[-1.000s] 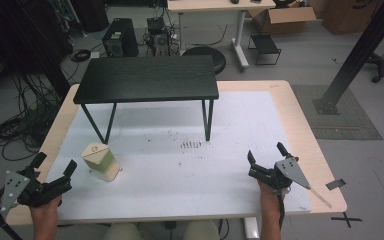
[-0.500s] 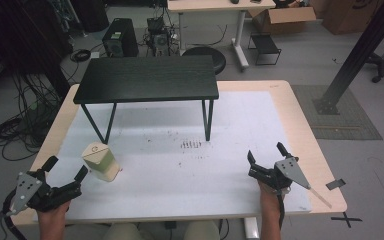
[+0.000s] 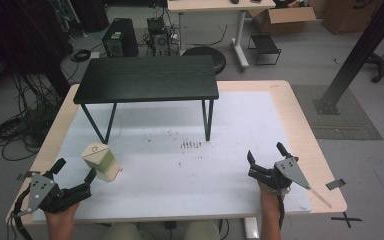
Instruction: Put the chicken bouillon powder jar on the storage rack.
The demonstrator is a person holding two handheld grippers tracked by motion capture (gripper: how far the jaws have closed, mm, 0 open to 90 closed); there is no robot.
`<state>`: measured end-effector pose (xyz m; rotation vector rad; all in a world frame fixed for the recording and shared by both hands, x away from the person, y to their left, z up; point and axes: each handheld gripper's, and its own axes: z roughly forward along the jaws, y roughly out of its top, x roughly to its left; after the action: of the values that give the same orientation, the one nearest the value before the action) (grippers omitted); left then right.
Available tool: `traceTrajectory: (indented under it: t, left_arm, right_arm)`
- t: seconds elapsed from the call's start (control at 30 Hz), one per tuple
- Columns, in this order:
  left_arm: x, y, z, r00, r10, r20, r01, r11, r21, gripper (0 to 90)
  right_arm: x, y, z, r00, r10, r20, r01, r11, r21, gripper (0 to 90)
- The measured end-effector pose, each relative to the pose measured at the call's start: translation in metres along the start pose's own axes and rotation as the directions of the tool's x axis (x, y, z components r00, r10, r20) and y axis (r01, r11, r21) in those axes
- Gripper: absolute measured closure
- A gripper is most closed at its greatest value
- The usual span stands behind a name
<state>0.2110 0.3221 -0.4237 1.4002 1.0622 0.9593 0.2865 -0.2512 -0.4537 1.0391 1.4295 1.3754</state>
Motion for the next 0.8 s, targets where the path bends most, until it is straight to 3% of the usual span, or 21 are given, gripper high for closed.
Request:
traceTrajectory:
  t: [0.4, 0.57, 0.8]
  left_arm:
    - [-0.013, -0.006, 0.018, 0.9995, 0.023, 0.023, -0.024, 0.9981, 0.056, 0.2]
    - [-0.015, -0.009, 0.027, 0.9994, 0.012, 0.032, -0.015, 0.9941, 0.107, 0.2]
    - [-0.018, -0.009, 0.037, 0.9991, 0.033, 0.027, -0.037, 0.9865, 0.159, 0.2]
  right_arm:
    - [0.0, 0.0, 0.0, 1.0, -0.002, -0.002, 0.002, 1.0, -0.002, 0.0]
    - [0.0, 0.0, 0.0, 1.0, -0.002, -0.002, 0.002, 1.0, -0.002, 0.0]
    - [0.0, 0.0, 0.0, 1.0, -0.001, -0.002, 0.001, 1.0, -0.002, 0.0]
